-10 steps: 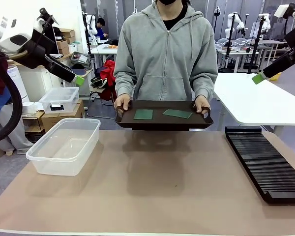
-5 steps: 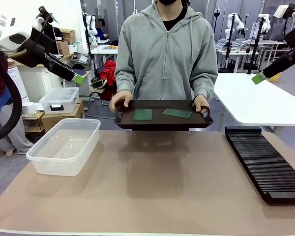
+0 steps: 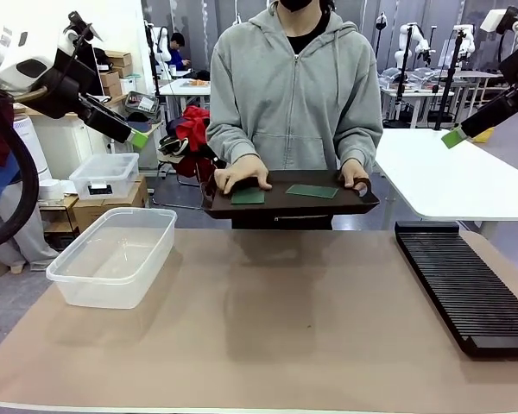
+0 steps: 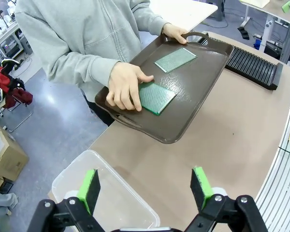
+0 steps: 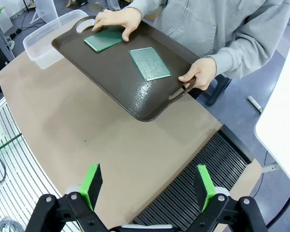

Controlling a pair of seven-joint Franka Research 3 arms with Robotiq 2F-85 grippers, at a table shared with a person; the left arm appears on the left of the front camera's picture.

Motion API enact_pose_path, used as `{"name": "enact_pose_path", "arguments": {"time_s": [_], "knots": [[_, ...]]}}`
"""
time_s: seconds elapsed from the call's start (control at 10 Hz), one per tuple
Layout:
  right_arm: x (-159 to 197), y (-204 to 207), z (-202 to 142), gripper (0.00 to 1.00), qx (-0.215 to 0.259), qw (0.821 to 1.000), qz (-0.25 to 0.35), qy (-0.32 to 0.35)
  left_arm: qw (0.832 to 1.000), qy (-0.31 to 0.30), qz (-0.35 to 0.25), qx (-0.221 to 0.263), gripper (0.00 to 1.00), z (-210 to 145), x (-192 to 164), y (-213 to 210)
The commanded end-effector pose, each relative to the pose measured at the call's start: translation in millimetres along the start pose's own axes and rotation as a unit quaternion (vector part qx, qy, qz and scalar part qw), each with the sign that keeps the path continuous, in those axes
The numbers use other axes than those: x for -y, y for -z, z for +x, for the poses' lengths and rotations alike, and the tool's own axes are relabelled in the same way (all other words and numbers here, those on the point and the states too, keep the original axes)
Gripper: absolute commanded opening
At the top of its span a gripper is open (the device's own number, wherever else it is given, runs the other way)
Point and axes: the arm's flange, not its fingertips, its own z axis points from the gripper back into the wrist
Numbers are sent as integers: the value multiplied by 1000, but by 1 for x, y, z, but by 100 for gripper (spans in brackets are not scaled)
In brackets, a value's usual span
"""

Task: Sort PCBs into racks and boxes based on the side picked up.
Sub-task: Pick up the Blank PCB handed by the Human.

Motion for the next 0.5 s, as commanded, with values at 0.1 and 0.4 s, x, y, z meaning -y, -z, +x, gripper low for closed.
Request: {"name": "enact_pose_path", "arguments": {"time_s": [0.1,0.4], "knots": [[0,0,0,100,0,1000,0,1,1000,1,-1,0,100,0,1,1],[0,0,0,100,0,1000,0,1,1000,1,-1,0,100,0,1,1]]}}
